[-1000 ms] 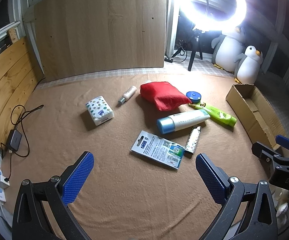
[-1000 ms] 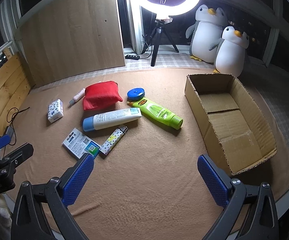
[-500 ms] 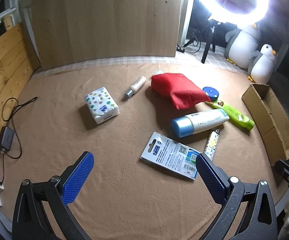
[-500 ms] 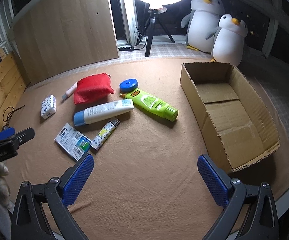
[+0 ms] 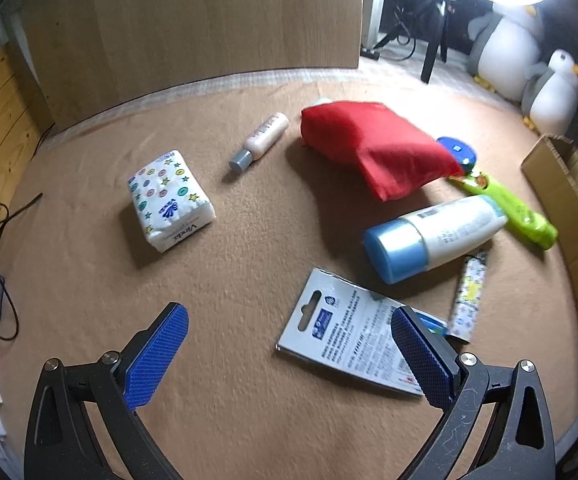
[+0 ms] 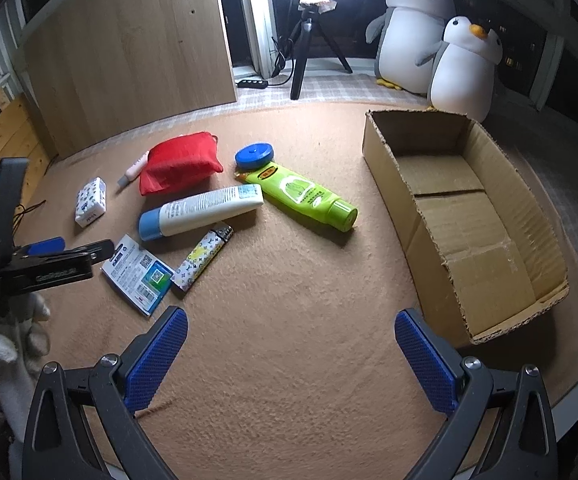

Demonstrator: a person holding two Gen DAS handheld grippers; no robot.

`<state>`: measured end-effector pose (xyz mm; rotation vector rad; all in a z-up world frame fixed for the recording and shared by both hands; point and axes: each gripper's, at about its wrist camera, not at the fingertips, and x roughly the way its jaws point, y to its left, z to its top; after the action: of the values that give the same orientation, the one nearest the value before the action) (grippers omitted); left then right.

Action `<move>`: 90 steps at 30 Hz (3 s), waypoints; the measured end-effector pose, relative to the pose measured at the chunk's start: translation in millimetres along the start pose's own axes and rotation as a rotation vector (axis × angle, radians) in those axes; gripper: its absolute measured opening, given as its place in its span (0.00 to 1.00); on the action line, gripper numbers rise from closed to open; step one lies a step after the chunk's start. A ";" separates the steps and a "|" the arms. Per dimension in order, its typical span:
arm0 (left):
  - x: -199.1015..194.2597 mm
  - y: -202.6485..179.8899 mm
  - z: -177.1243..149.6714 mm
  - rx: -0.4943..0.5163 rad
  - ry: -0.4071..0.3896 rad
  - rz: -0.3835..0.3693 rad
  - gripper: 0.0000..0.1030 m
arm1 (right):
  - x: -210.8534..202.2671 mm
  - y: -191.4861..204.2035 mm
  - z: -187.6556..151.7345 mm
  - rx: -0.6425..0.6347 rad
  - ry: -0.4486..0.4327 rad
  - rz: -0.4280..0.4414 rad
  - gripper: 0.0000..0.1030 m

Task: Organize objects
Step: 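Lower the left tool onto the blister-packed card and close on it, then carry the card with the left tool and release it into the cardboard box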

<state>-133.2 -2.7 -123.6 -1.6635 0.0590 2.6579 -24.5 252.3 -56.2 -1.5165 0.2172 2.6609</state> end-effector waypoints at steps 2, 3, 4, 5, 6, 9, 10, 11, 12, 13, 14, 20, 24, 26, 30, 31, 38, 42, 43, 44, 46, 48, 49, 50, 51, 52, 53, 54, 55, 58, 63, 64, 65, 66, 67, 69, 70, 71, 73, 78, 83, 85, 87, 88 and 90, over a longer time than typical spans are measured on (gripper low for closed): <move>8.2 -6.2 2.5 0.016 0.014 0.017 0.99 | 1.0 0.5 -1.3 -0.003 0.004 -0.001 0.99; 12.5 -10.3 4.2 0.028 0.020 0.020 0.99 | 1.5 0.6 -1.9 -0.005 0.005 -0.001 0.99; 15.3 -13.7 5.4 0.039 0.021 0.028 0.99 | 1.7 0.5 -2.7 -0.005 0.007 0.000 0.99; 18.0 -16.4 6.7 0.048 0.022 0.038 0.99 | 2.1 0.2 -3.3 -0.004 0.009 0.000 0.99; 21.4 -19.5 8.1 0.058 0.024 0.046 0.99 | 2.5 -0.7 -4.1 -0.002 0.011 -0.001 0.99; 32.4 -26.8 11.9 0.077 0.035 0.070 0.99 | 3.2 -5.7 -6.6 0.011 0.017 -0.005 0.99; 37.3 -29.5 13.2 0.083 0.042 0.082 0.99 | 3.3 -8.1 -7.6 0.016 0.020 -0.008 0.99; 39.6 -30.6 14.1 0.084 0.044 0.082 1.00 | 3.3 -10.4 -8.5 0.020 0.022 -0.011 0.99; 41.1 -31.7 15.4 0.081 0.043 0.083 1.00 | 3.3 -12.6 -9.3 0.025 0.023 -0.013 0.99; 42.5 -33.9 17.2 0.083 0.039 0.092 1.00 | 3.4 -15.2 -10.1 0.032 0.025 -0.015 0.99; 44.3 -36.7 17.9 0.094 0.040 0.106 1.00 | 3.4 -17.5 -10.8 0.037 0.026 -0.017 0.99; 41.7 -42.3 7.3 0.140 0.026 0.096 1.00 | 3.9 -26.0 -14.6 0.060 0.035 -0.019 0.99; 36.9 -36.4 -4.9 0.153 0.025 0.064 0.99 | 5.0 -27.3 -15.1 0.067 0.039 -0.015 0.99; 33.4 -33.3 -12.3 0.167 0.024 0.058 1.00 | 6.1 -26.1 -14.7 0.066 0.040 -0.010 0.99; 27.3 -26.1 -26.5 0.175 0.017 0.052 1.00 | 7.9 -21.8 -14.4 0.053 0.042 0.003 0.99; 26.6 -21.8 -27.6 0.172 0.016 0.054 1.00 | 8.3 -20.4 -14.2 0.049 0.043 0.005 0.99; 11.2 -3.2 -33.5 0.102 -0.003 0.037 0.99 | 9.4 -10.8 -13.1 0.012 0.048 0.029 0.99; 17.9 -2.6 -25.9 0.072 0.014 0.011 0.99 | 10.0 -9.4 -12.9 0.003 0.051 0.036 0.99; 14.1 -3.0 -29.2 0.074 0.016 0.012 0.99 | 10.3 -9.2 -13.1 0.001 0.053 0.038 0.99; 15.4 -4.8 -31.3 0.080 0.018 0.013 0.99 | 10.3 -9.3 -13.4 -0.002 0.055 0.039 0.99; 19.4 -9.4 -28.7 0.092 0.038 0.006 0.99 | 10.2 -10.2 -14.3 -0.005 0.056 0.039 0.99; 27.6 -6.9 -23.8 0.085 0.066 -0.011 0.99 | 9.3 -12.2 -15.2 -0.004 0.056 0.037 0.99; 29.4 -6.3 -22.2 0.083 0.072 -0.021 0.99 | 9.0 -13.0 -15.6 -0.001 0.056 0.036 0.99; 30.9 -6.2 -21.5 0.081 0.075 -0.024 0.98 | 8.6 -14.5 -15.8 0.002 0.055 0.035 0.99; 32.2 -5.7 -20.5 0.083 0.078 -0.022 0.97 | 7.9 -16.6 -16.0 0.006 0.055 0.034 0.99; 33.4 -5.3 -20.1 0.084 0.084 -0.022 0.96 | 7.4 -18.0 -16.3 0.010 0.054 0.033 0.99; 34.2 -4.4 -19.9 0.081 0.090 -0.027 0.94 | 7.1 -19.5 -16.5 0.013 0.054 0.032 0.99; 36.1 -3.7 -19.4 0.077 0.098 -0.036 0.90 | 6.8 -21.3 -16.6 0.018 0.053 0.031 0.99; 37.6 -3.1 -19.0 0.072 0.106 -0.047 0.89 | 6.7 -22.6 -16.6 0.024 0.052 0.028 0.99; 36.3 -2.3 -19.7 0.066 0.111 -0.066 0.84 | 6.7 -25.6 -16.8 0.033 0.051 0.026 0.99; 36.6 -5.4 -18.3 0.064 0.110 -0.082 0.72 | 7.8 -26.6 -16.7 0.035 0.051 0.025 0.99; 35.7 -5.5 -18.0 0.063 0.109 -0.085 0.70 | 7.7 -26.8 -16.6 0.035 0.051 0.026 0.99; 33.6 -6.9 -18.8 0.061 0.109 -0.087 0.66 | 7.8 -26.8 -16.2 0.033 0.050 0.027 0.99; 32.5 -6.5 -19.0 0.057 0.109 -0.088 0.61 | 7.9 -26.9 -15.6 0.032 0.050 0.027 0.99; 31.7 -6.5 -19.0 0.054 0.109 -0.089 0.59 | 7.9 -27.0 -15.4 0.031 0.049 0.028 0.99; 31.0 -6.4 -18.8 0.049 0.112 -0.096 0.58 | 8.2 -27.2 -14.5 0.030 0.049 0.028 0.99; 30.6 -6.3 -18.9 0.045 0.113 -0.100 0.58 | 8.4 -27.3 -14.3 0.032 0.048 0.028 0.99; 30.1 -6.9 -19.3 0.044 0.113 -0.103 0.58 | 8.4 -27.4 -14.3 0.031 0.048 0.027 0.99; 26.9 -6.1 -21.9 0.039 0.113 -0.115 0.58 | 8.3 -27.4 -14.3 0.032 0.048 0.026 0.99; 19.4 -8.8 -23.1 0.018 0.105 -0.130 0.58 | 8.3 -31.8 -12.5 0.036 0.046 0.022 0.99; -1.3 -16.8 -19.4 0.035 0.071 -0.148 0.58 | 6.1 -35.3 -11.3 0.045 0.040 0.016 0.99; -12.5 -26.1 -17.2 0.052 0.051 -0.154 0.58 | 4.6 -36.7 -12.3 0.046 0.038 0.016 0.99; -22.8 -37.1 -13.0 0.069 0.031 -0.169 0.58 | 2.7 -38.6 -12.7 0.046 0.035 0.015 0.99; -31.0 -47.3 -11.4 0.085 0.018 -0.183 0.58 | 1.8 -39.8 -12.9 0.048 0.034 0.013 0.99; -44.5 -68.0 -7.9 0.113 0.001 -0.203 0.58 | -0.9 -43.2 -13.5 0.052 0.029 0.010 0.99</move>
<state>-105.0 65.7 -89.1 -1.5470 0.0373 2.4569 -6.9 292.8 -66.0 -1.5430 0.2944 2.6209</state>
